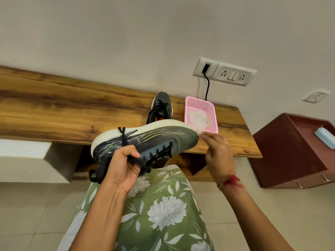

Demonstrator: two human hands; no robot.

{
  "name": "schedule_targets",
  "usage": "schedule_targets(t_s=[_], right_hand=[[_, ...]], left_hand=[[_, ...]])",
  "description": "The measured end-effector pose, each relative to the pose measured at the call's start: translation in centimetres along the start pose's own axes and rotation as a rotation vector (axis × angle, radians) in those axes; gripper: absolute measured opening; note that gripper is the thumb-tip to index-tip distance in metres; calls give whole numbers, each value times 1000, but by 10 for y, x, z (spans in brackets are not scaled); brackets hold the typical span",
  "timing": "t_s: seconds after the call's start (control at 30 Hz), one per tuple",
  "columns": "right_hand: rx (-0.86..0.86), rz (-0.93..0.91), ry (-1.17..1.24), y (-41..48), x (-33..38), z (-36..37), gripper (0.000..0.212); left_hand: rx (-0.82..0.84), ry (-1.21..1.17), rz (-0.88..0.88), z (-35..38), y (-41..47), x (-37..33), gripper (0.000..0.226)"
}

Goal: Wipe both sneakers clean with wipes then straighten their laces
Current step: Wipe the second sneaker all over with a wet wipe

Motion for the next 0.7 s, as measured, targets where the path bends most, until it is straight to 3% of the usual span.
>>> schedule_targets(t_s=[0.1,0.17,0.27,0.33,0.47,0.53,0.6,0.7], right_hand=[[-290,241,243,-1,-3,-16,50],[-350,247,230,4,9,-22,50],[-178,26,70,11,29,-17,45],[-111,-44,44,13,31,-11,42],[-136,16,146,13,35,-2,52],[-72,-61,162,14,42,3,53],[12,-151,130,14,46,9,47],[59,-135,-21,13,43,11,28]], left_hand=[[44,-97,-7,-6,3,-2,33],[36,-75,-7,-9,8,-1,31],[52,-83,-43,-16,20,3,60],[22,-93,-55,-22,24,5,57],[22,-65,-52,-19,23,8,53],[3,-40,-40,-15,19,7,41],[-14,-25,-24,-11,15,6,36],[-35,9,4,-3,7,5,32]])
Point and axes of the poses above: each hand's wrist, its own y-axis towards the middle knuckle, its own z-axis out of the palm, x = y × z, the point moved 3 cm from there along y, towards the middle knuckle, and after that the axes turned 13 degrees about -z, right-handed, at the moved point
